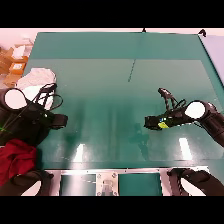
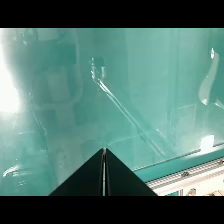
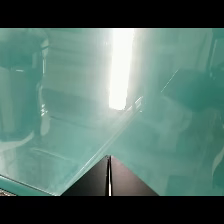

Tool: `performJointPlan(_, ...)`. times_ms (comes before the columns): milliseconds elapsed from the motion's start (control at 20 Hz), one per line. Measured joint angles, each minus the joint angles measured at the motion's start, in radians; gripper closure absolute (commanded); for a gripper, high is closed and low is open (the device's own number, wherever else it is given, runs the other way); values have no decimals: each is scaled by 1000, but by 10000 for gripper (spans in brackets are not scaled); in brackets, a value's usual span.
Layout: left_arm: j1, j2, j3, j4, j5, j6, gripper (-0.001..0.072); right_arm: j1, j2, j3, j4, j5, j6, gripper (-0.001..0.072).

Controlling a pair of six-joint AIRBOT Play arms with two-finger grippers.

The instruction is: Fold the shirts.

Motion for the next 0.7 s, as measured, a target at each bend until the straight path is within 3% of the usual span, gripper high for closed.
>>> performJointPlan(700, 0, 0, -1, -1, 3, 0, 686, 0, -1, -8, 0, 0, 0, 700)
